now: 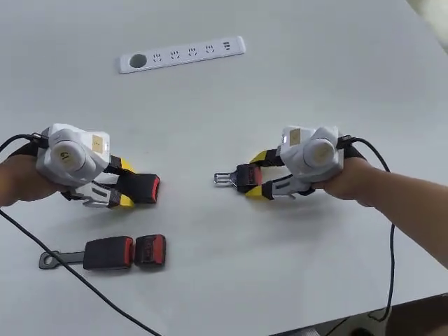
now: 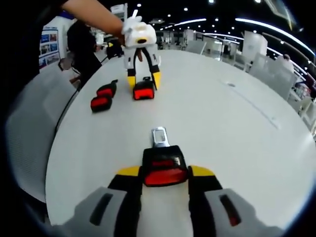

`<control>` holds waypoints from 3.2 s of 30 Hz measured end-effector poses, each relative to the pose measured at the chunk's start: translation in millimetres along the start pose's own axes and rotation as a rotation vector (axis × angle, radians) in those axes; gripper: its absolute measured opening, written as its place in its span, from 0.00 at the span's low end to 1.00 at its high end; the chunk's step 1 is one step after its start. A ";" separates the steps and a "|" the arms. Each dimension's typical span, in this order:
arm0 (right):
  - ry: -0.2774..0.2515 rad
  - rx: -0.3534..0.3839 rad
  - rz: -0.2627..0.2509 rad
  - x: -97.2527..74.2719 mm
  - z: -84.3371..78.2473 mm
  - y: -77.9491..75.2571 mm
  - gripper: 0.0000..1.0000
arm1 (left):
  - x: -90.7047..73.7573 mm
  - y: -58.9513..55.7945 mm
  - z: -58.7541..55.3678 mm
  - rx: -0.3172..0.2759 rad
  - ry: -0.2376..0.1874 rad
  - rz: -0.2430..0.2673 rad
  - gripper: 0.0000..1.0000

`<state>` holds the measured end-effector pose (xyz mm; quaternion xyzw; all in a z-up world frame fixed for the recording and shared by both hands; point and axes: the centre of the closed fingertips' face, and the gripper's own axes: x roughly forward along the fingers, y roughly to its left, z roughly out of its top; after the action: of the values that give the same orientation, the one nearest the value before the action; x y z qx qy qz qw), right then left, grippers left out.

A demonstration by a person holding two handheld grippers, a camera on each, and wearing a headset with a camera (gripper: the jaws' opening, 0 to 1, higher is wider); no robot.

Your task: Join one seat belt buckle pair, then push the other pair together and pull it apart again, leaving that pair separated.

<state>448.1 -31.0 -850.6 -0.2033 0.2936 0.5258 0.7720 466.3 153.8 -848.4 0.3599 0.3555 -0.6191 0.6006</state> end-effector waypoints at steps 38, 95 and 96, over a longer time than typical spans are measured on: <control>-0.163 0.065 0.020 11.8 10.9 16.8 0.34 | 3.5 0.8 -1.2 -0.071 0.070 0.022 0.34; -0.099 0.020 0.059 95.0 82.5 37.8 0.34 | 5.4 -1.8 0.0 0.058 0.146 -0.009 0.33; -0.095 0.019 0.059 95.1 82.2 37.1 0.34 | 5.4 -1.8 0.0 0.059 0.147 -0.010 0.33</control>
<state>459.4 99.5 -853.0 -0.1618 0.2675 0.5545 0.7712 464.3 151.3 -853.1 0.4201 0.3820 -0.6040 0.5592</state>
